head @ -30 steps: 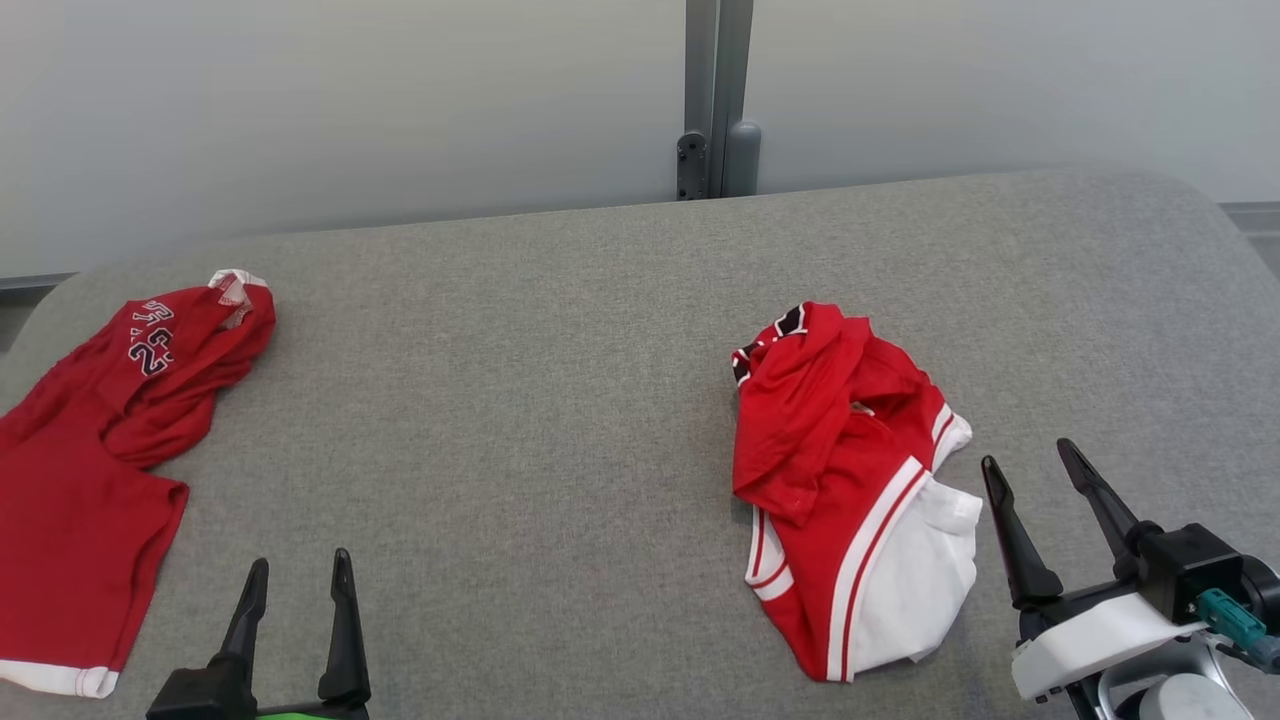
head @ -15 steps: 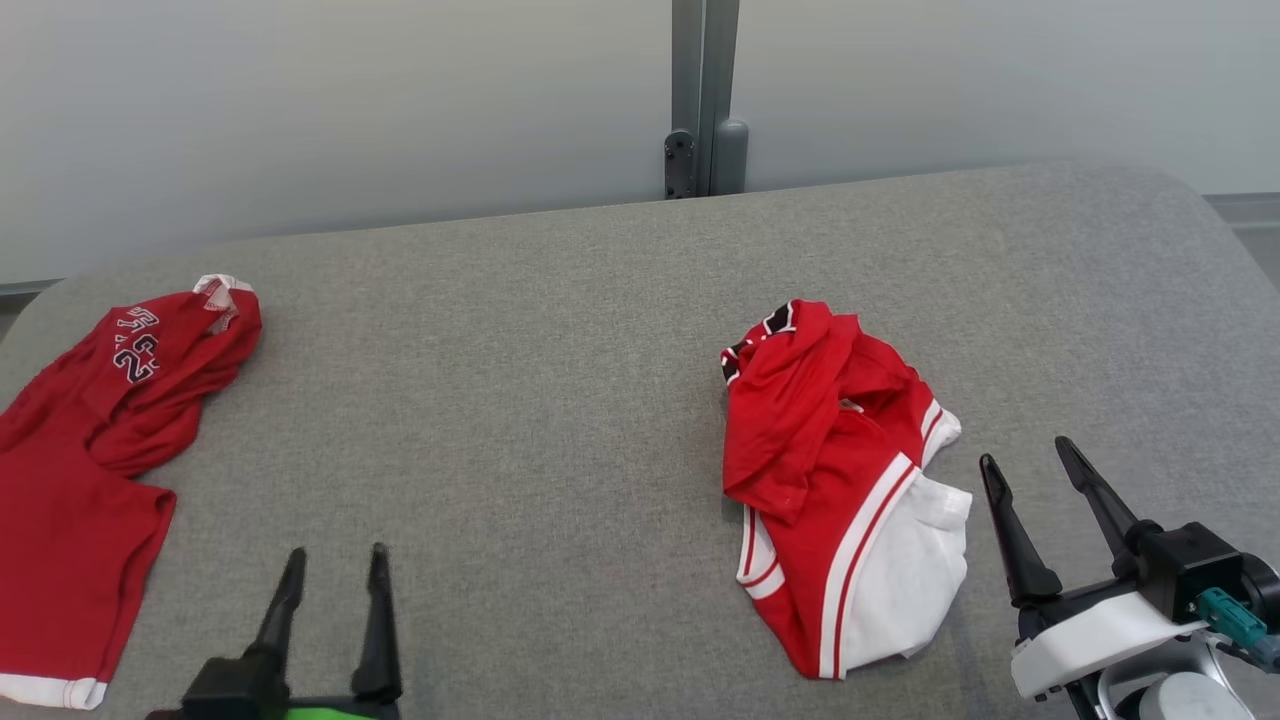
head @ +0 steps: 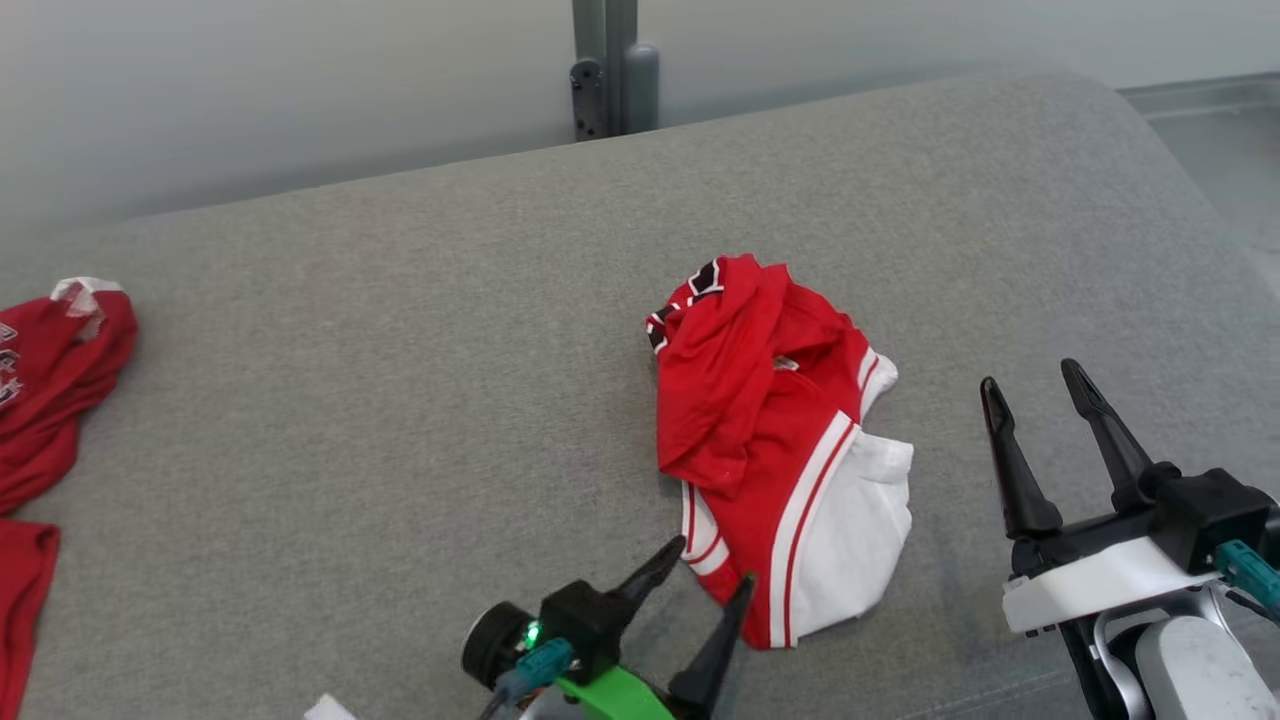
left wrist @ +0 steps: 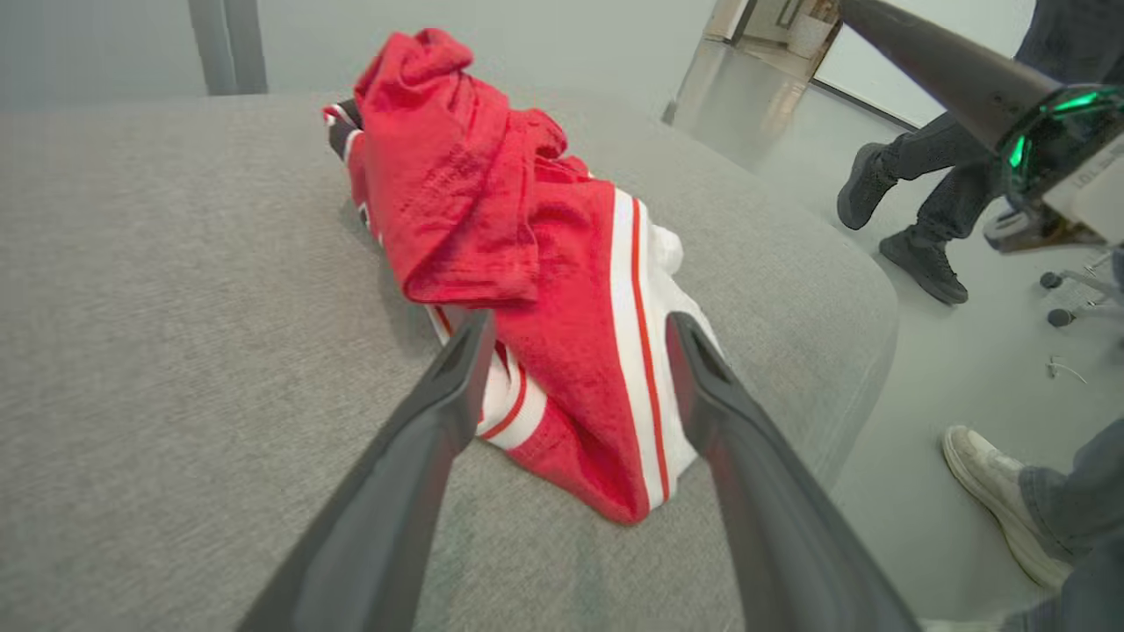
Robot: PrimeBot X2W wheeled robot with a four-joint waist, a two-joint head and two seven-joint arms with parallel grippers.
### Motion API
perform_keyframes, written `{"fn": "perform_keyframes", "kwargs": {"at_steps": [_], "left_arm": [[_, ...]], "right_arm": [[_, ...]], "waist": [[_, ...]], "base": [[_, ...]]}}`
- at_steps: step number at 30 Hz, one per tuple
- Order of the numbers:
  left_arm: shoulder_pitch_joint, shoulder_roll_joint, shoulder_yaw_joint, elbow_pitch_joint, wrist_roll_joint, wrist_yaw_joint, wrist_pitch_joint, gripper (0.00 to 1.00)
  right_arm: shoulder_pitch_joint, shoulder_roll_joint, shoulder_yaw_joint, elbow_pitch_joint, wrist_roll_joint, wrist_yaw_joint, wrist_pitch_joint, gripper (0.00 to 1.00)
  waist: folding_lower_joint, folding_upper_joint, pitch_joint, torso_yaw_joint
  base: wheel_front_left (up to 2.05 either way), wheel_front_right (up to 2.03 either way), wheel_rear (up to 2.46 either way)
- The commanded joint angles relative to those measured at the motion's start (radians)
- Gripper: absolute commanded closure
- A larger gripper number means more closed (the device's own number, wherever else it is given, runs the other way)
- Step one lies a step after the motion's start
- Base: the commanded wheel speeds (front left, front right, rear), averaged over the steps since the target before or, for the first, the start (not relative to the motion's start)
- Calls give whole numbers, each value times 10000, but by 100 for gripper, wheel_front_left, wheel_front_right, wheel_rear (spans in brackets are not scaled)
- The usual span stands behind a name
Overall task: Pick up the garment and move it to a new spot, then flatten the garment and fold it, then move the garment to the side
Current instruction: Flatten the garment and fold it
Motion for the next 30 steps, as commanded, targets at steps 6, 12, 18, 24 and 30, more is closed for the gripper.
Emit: {"fn": "perform_keyframes", "kwargs": {"at_steps": [6,12,18,24,30], "left_arm": [[-1444,59,-1272,1381,-536,-22,198,0],[-2297,48,-1790,2763,-1134,289,98,0],[-2680,52,-2423,3430,-2028,463,7,100],[-2618,49,-1876,2410,-3479,569,-643,100],[-2169,808,-42,-686,-5203,752,-591,100]], "right_arm": [[-393,285,-101,-159,25,-6,-30,0],[-551,552,41,-216,-32,-6,-30,0],[-548,689,-23,-156,-58,-6,-30,0],[-331,723,-151,-119,-107,-6,-30,0],[-56,569,-255,-127,-130,-6,-30,0]], "waist": [[0,0,1158,-1219],[0,0,1453,-1466],[0,0,1450,-1410],[0,0,1145,-1145],[0,0,765,-674]], "base": [[0,0,0],[0,0,0],[0,0,0],[0,0,0],[0,0,0]]}}
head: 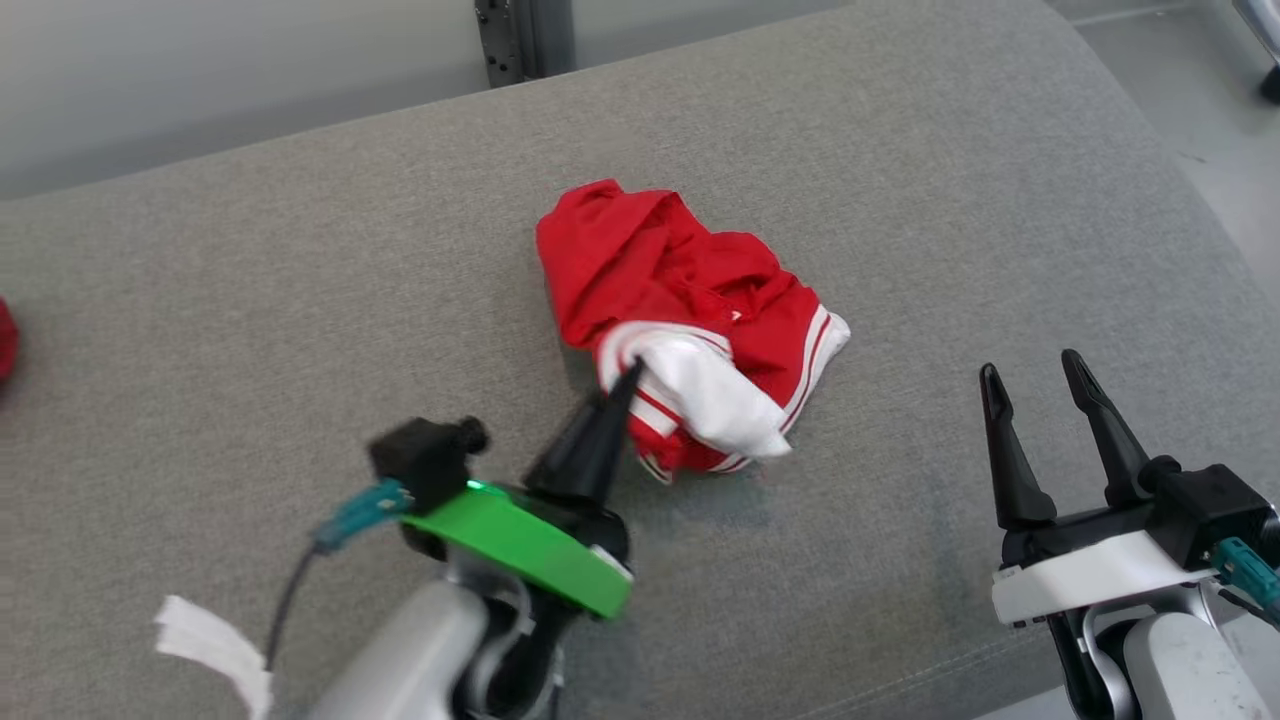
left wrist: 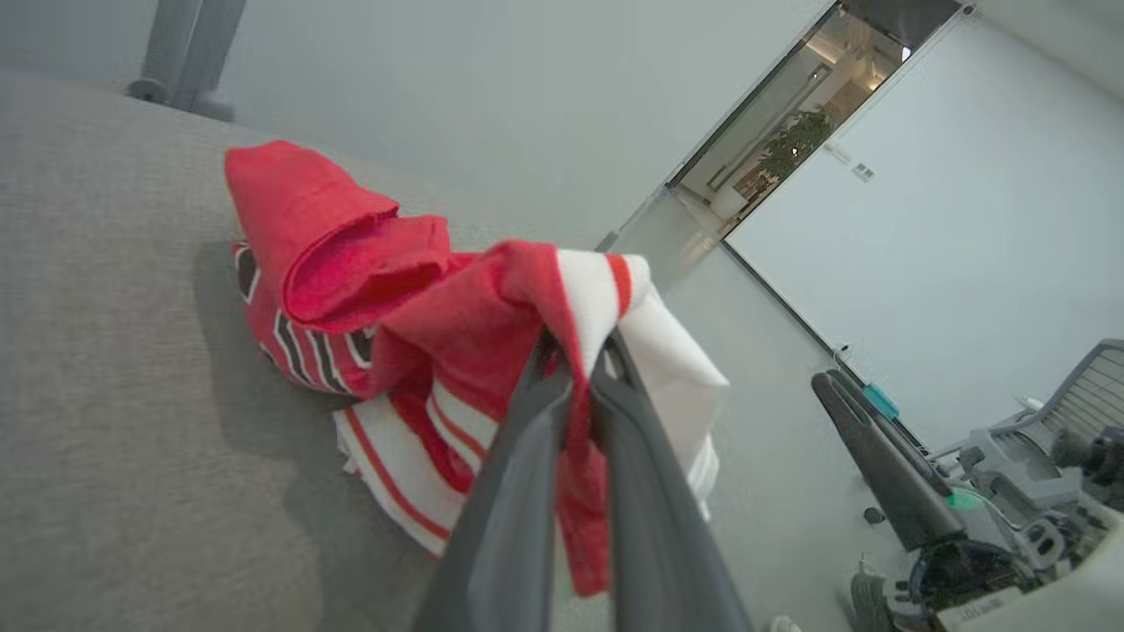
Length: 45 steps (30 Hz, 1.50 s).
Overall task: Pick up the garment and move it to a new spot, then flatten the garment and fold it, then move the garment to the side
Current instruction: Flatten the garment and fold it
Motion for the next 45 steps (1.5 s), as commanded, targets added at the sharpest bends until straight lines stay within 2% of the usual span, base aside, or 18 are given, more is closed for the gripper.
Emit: {"fn": "perform_keyframes", "kwargs": {"at_steps": [1,3,6,11,14,17,20,22,25,28,33,37,41,45], "left_arm": [[124,382,434,-657,-364,139,115,100],[127,734,1110,-1634,-933,288,367,100],[-234,1503,2093,-2575,-1232,755,669,100],[-990,2340,3280,-3418,-1695,1292,1269,100],[-1645,2687,3684,-3615,-2072,1467,1822,100],[-2347,3128,3886,-3592,-1959,1686,2332,100],[-2939,3182,3700,-3589,-1834,1928,2739,100],[-3195,2997,3319,-3529,-1654,2063,2963,100],[-3428,2399,2517,-3264,-1452,2165,3179,100],[-3652,1541,1760,-2525,-1268,2323,3201,100],[-4304,-32,462,-306,-692,2336,2701,100],[-5041,-442,-208,1697,-384,2289,2188,100],[-5929,-555,-581,3263,-307,2373,1452,100],[-6611,-550,-714,3962,-1497,2554,69,100]], "right_arm": [[104,-50,22,-6,-69,-6,-30,0],[158,-95,84,15,-68,-8,-30,0],[54,-121,240,51,-57,-7,-30,0],[-154,-177,437,126,-37,-7,-30,0],[-212,-221,507,180,-4,-8,-30,0],[-302,-234,609,217,36,-7,-30,0],[-328,-182,641,225,55,-7,-30,0],[-321,-109,673,261,97,-7,-30,0],[-390,-5,767,299,151,-7,-32,0],[-594,103,911,284,198,-7,-30,0],[-1197,372,1192,268,334,-7,-30,0],[-1759,665,1508,325,517,-7,-30,0],[-1944,895,1519,472,706,-8,-30,0],[-1850,992,1545,676,839,-8,-30,0]], "waist": [[0,-1,-270,351],[0,-1,-367,521],[0,-1,-455,678],[0,-1,-536,810],[0,-1,-567,821],[0,-1,-574,740],[0,-1,-534,623],[0,-1,-491,527],[0,-1,-359,299],[0,-1,-61,-20],[0,-1,795,-936],[0,-1,1605,-1961],[0,-1,2160,-2736],[0,-1,2386,-3192]], "base": [[0,0,0],[0,0,0],[0,0,0],[0,0,0],[0,0,0],[0,0,0],[0,0,0],[0,0,0],[0,0,0],[0,0,0],[0,0,0],[0,0,0],[0,0,0],[0,0,0]]}}
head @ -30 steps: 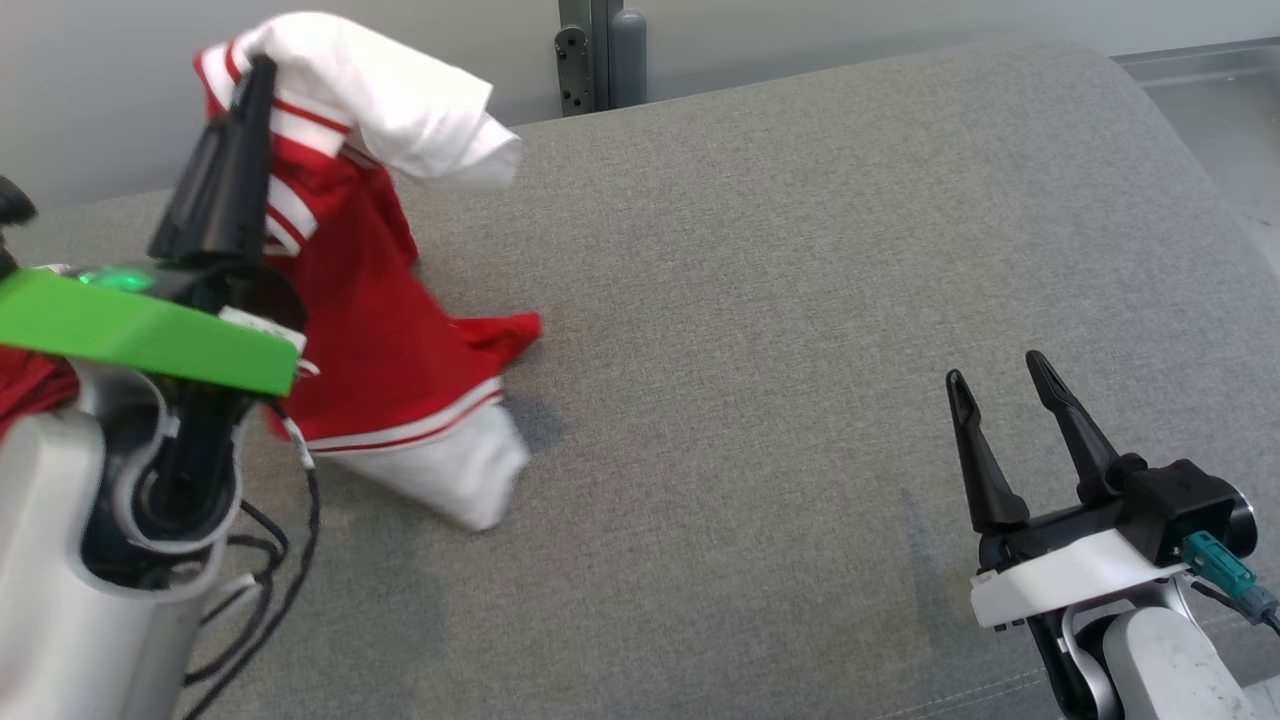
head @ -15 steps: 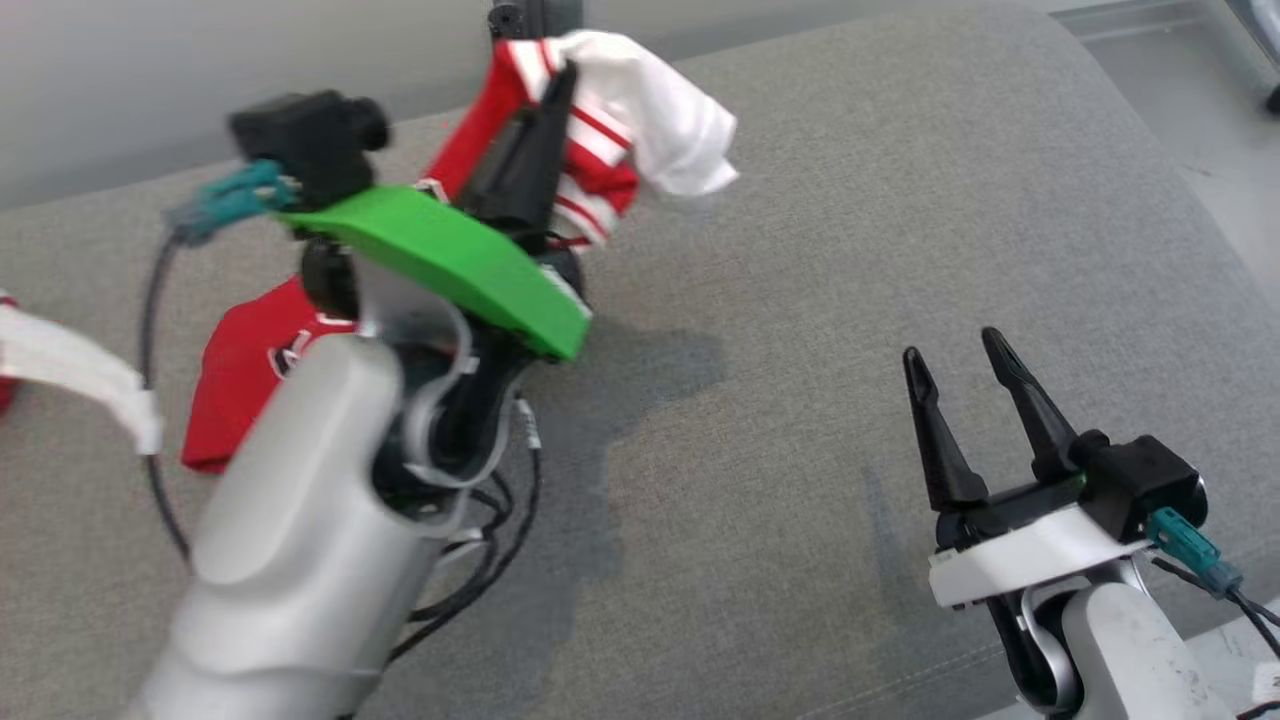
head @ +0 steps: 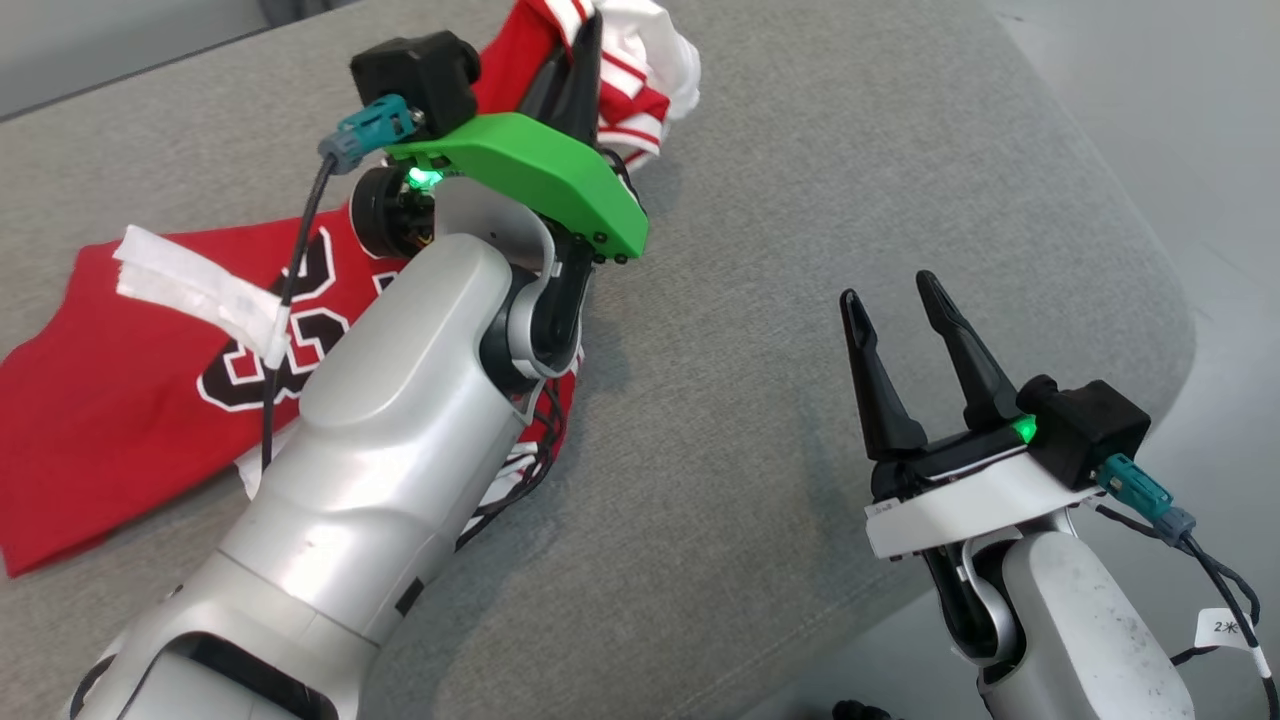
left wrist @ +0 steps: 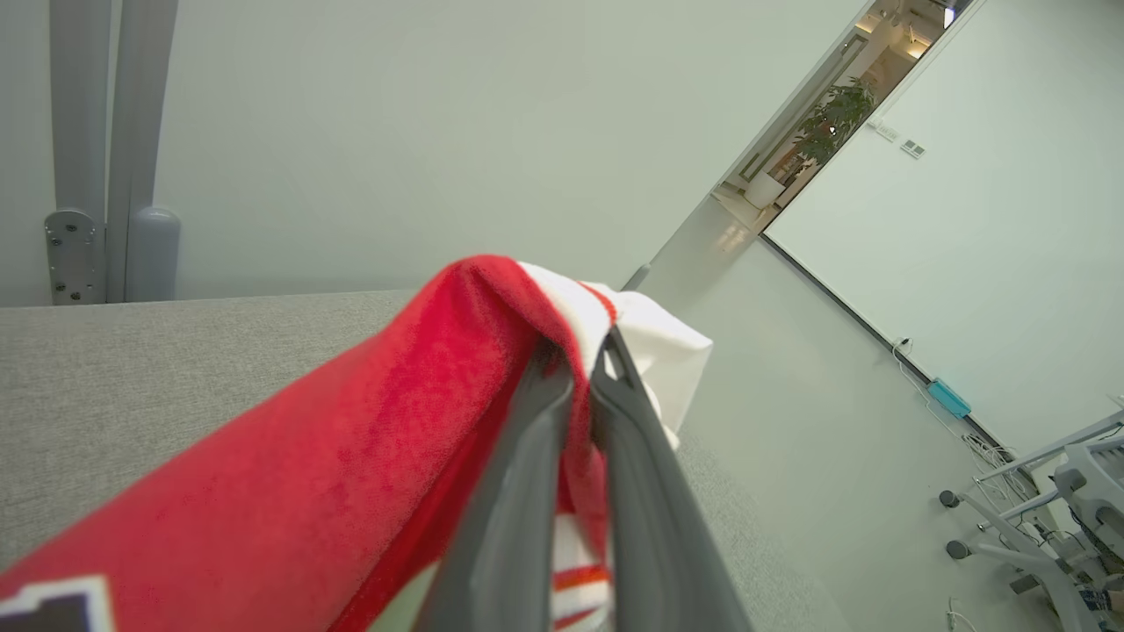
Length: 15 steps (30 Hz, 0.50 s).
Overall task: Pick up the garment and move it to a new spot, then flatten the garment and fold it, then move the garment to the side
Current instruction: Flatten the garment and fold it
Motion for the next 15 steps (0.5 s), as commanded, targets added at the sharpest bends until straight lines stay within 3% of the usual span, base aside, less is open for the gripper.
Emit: {"fn": "perform_keyframes", "kwargs": {"at_steps": [1,2,3,4,9,15], "left_arm": [[-293,69,-57,76,-427,-25,-362,97],[-425,60,-201,116,-685,-144,-541,72],[-508,68,-370,249,-902,-141,-651,54],[-598,71,-559,357,-1017,-162,-739,0],[-830,66,-1799,1216,-952,-105,-827,0],[-41,112,-2803,1278,-377,-376,-879,0]], "right_arm": [[30,40,14,45,52,-8,-30,0],[59,53,31,65,69,-8,-30,0],[81,59,32,81,107,-8,-30,0],[103,57,15,86,160,-8,-30,0],[196,51,-239,86,126,-8,-30,0],[682,39,-703,28,-304,-10,-30,0]], "waist": [[-1,0,990,-1110],[-1,0,998,-1134],[-1,0,989,-1137],[-1,0,970,-1114],[-1,0,650,-697],[-1,0,-45,190]], "base": [[0,0,0],[0,0,0],[0,0,0],[0,0,0],[0,0,0],[0,0,0]]}}
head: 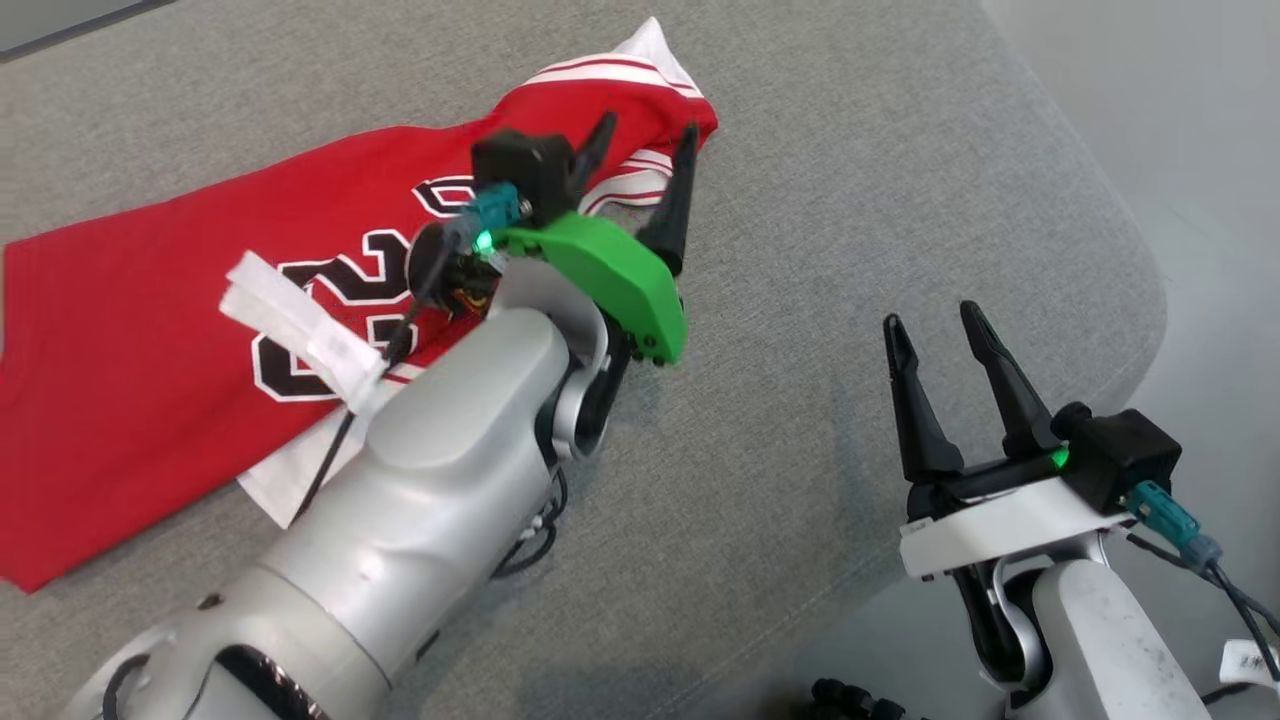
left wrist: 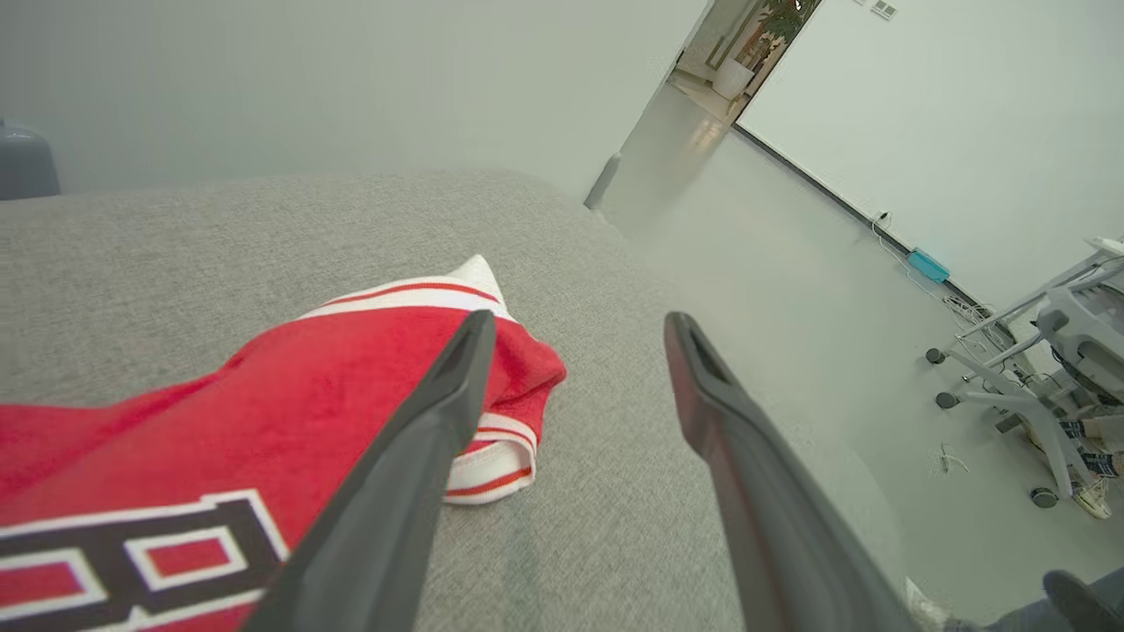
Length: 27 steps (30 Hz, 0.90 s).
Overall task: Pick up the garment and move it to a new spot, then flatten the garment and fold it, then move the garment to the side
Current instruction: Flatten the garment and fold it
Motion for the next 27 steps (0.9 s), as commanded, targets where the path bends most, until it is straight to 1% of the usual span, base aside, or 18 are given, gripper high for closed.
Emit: {"fn": "perform_keyframes", "kwargs": {"at_steps": [1,4,6,10,13,16,18,21,27], "left_arm": [[396,167,-162,-209,233,-52,-59,0],[1091,627,-639,-947,769,143,-82,0],[1528,1087,-1090,-1527,1219,433,13,0],[2407,2295,-1841,-2951,1797,1320,544,0],[2969,3148,-2151,-4066,2064,2050,1033,0],[3375,3857,-2350,-4842,2260,2531,1607,0],[3559,4163,-2481,-5190,2399,2671,2102,0],[3653,4431,-2596,-5360,2576,2786,2678,0],[3684,4438,-2719,-4815,3100,2497,3602,0]], "right_arm": [[248,-38,-89,-29,-102,-10,-30,0],[586,-154,-296,-63,-197,-8,-30,0],[762,-210,-325,-79,-245,-8,-30,0],[1039,-359,-359,-95,-291,-10,-30,0],[1106,-411,-350,-173,-297,-8,-30,0],[1101,-470,-344,-229,-275,-10,-30,0],[1049,-480,-297,-258,-256,-8,-30,0],[941,-489,-257,-281,-207,-10,-30,0],[787,-465,-253,-230,-160,-10,-30,0]], "waist": [[-1,0,-792,862],[-1,0,-1147,1297],[-1,0,-1320,1498],[-1,0,-1668,1764],[-1,0,-1737,1861],[-1,0,-1678,1908],[-1,0,-1578,1912],[-1,0,-1403,1882],[-1,0,-1190,1722]], "base": [[0,0,0],[0,0,0],[0,0,0],[0,0,0],[0,0,0],[0,0,0],[0,0,0],[0,0,0],[0,0,0]]}}
